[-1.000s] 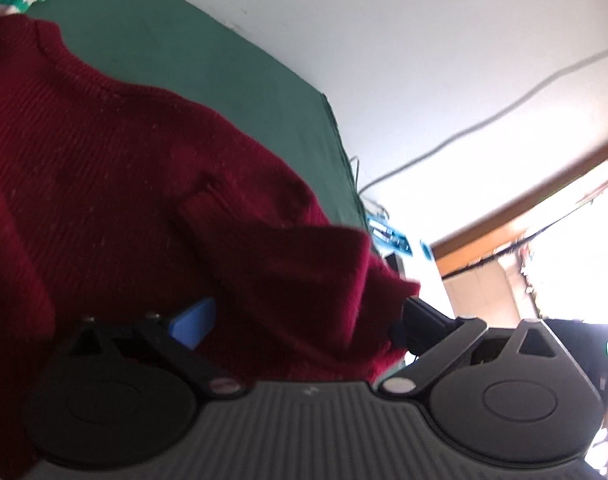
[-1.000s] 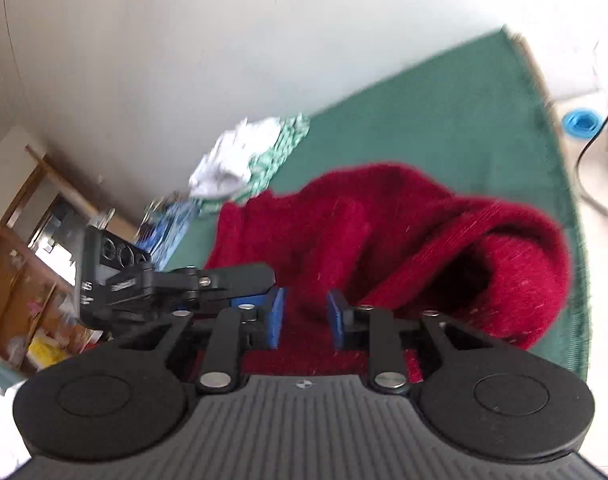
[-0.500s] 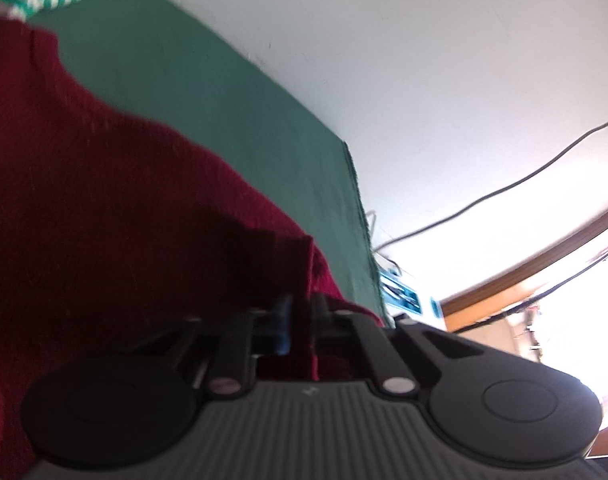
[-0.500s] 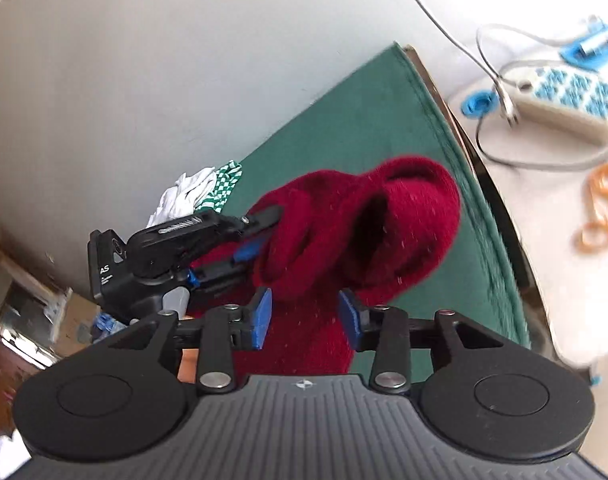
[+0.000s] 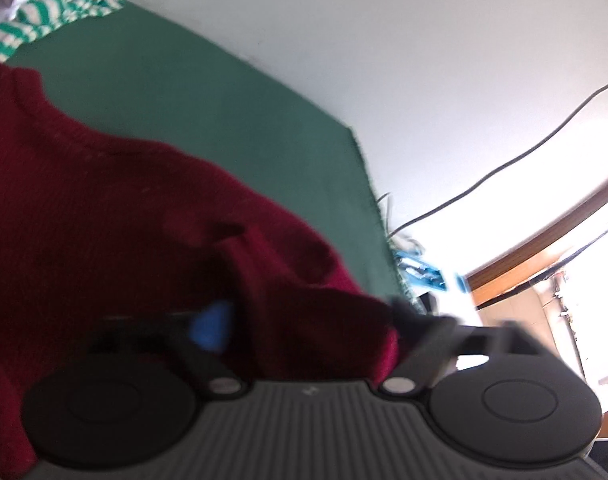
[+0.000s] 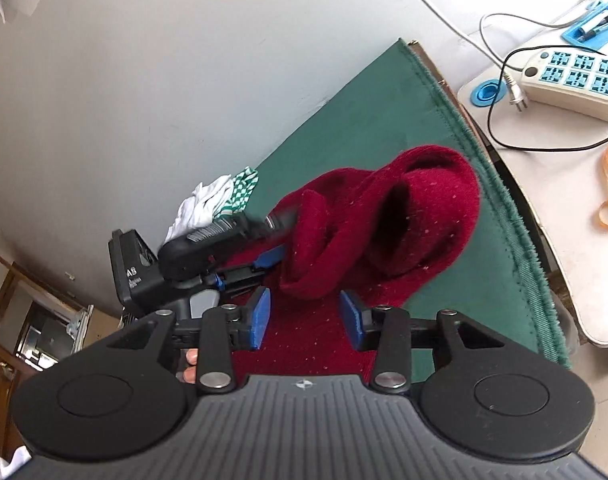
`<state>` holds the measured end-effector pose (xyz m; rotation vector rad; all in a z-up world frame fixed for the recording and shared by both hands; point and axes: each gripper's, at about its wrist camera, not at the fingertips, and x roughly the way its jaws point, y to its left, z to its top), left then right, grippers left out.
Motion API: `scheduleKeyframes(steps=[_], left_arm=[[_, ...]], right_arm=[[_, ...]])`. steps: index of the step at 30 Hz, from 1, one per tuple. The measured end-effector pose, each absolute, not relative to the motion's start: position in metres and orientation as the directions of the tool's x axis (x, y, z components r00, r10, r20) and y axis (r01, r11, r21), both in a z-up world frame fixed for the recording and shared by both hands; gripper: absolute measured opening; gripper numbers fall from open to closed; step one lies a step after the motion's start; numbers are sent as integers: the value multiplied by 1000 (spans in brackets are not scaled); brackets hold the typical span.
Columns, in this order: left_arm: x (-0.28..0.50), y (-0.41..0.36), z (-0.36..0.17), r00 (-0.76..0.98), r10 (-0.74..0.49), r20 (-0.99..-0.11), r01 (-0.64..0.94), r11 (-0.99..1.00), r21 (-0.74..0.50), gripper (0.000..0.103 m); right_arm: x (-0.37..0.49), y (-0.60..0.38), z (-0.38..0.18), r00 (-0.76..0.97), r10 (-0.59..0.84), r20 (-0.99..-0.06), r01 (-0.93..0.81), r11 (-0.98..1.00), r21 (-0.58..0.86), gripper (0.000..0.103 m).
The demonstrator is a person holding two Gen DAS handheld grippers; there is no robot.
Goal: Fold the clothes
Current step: 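Grasp the sweater edge with the left gripper and lift it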
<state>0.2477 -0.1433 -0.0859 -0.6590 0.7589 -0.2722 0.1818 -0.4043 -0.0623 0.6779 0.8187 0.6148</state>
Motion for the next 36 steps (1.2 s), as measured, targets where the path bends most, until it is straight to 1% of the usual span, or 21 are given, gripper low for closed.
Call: scheduleKeyframes(steps=[1, 2, 3, 5, 6, 7, 8, 9, 12, 17, 19, 21, 24, 26, 27, 30, 31, 33, 35, 36], left_arm=[[248, -149, -83, 717, -417, -558, 0, 801, -598, 99], [250, -154, -81, 726, -386, -569, 2, 829, -560, 91], [254, -157, -84, 719, -378, -584, -2, 839, -545, 72], [259, -156, -91, 720, -365, -590, -27, 835, -550, 56], [260, -153, -92, 722, -355, -594, -47, 832, -553, 40], [261, -150, -93, 723, -345, -598, -66, 828, -557, 29], [262, -147, -94, 724, -335, -603, -85, 824, -560, 4], [262, -144, -96, 726, -326, -606, -104, 819, -565, 0], [255, -130, -99, 746, -297, -597, -145, 802, -580, 0], [241, -116, -89, 784, -275, -556, -154, 782, -604, 0], [233, -110, -72, 816, -251, -521, -133, 795, -592, 0], [227, -103, -51, 844, -220, -490, -117, 815, -568, 0], [222, -86, -17, 880, -193, -435, -89, 832, -548, 0], [220, -76, 8, 898, -172, -404, -71, 851, -521, 0], [219, -72, 20, 904, -168, -392, -60, 860, -508, 0], [212, -82, 40, 916, -149, -373, -36, 894, -447, 0], [215, -78, 48, 919, -144, -367, -30, 903, -429, 0], [216, -67, 59, 923, -143, -357, -19, 911, -412, 0], [213, -55, 67, 925, -151, -349, -5, 913, -408, 0], [213, -49, 73, 926, -168, -339, 15, 911, -413, 0]], right_arm=[[182, -402, -63, 538, 710, -455, -231, 643, 730, 43], [182, -400, -63, 537, 703, -466, -236, 656, 717, 43], [183, -397, -63, 537, 694, -480, -243, 672, 700, 43], [184, -392, -63, 548, 667, -505, -252, 707, 661, 41], [186, -391, -64, 556, 653, -514, -241, 718, 653, 40], [190, -391, -66, 559, 649, -515, -216, 714, 666, 40], [193, -391, -67, 563, 645, -517, -191, 710, 678, 41], [197, -392, -69, 570, 639, -516, -162, 703, 692, 42], [208, -398, -72, 614, 605, -507, -56, 674, 737, 42], [217, -402, -75, 630, 588, -508, 14, 645, 764, 42], [218, -404, -77, 626, 594, -505, 29, 629, 777, 42], [220, -407, -80, 630, 620, -467, 35, 578, 815, 42], [227, -413, -84, 637, 621, -458, 113, 512, 852, 42], [230, -420, -85, 638, 644, -422, 151, 434, 888, 43], [230, -423, -86, 640, 655, -402, 163, 395, 904, 44], [226, -424, -84, 625, 679, -386, 179, 357, 917, 47], [223, -422, -84, 616, 689, -381, 181, 347, 920, 50], [217, -415, -84, 598, 713, -365, 170, 333, 928, 51], [211, -403, -85, 576, 736, -355, 142, 338, 930, 46], [210, -391, -80, 554, 739, -383, 91, 403, 910, 38]])
